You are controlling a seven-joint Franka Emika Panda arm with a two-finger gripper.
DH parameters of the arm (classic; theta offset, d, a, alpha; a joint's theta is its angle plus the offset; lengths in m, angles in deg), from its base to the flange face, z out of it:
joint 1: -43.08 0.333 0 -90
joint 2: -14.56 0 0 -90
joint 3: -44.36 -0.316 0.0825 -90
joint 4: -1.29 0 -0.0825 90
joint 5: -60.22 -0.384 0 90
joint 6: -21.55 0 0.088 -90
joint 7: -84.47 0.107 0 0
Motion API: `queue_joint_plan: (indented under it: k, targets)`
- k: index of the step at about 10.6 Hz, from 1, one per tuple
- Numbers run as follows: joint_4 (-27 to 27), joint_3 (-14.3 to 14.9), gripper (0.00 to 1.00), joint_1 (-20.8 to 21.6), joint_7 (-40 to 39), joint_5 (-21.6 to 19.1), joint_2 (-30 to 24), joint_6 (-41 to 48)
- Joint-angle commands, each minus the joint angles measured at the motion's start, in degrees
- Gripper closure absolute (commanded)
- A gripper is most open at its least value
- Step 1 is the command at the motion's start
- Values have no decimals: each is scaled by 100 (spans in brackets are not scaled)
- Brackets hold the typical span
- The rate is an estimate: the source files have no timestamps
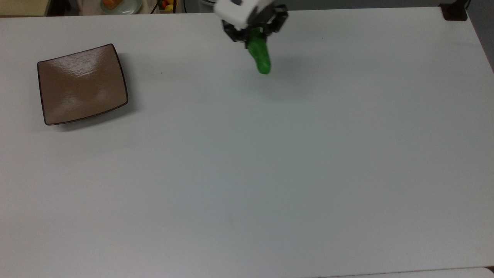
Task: Chili peppers are placed on a ceramic plate
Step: 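Lift the pepper and carry it over the brown ceramic plate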
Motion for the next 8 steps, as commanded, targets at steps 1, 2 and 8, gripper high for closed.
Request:
queue_joint_plan:
  k: [1, 2, 8]
  targets:
    - [419, 773, 100, -84, -1257, 13, 15, 564]
    - [454, 984, 100, -198, -1636, 31, 15, 565]
    - [455, 1426, 100, -1384, -3431, -39, 453, -188]
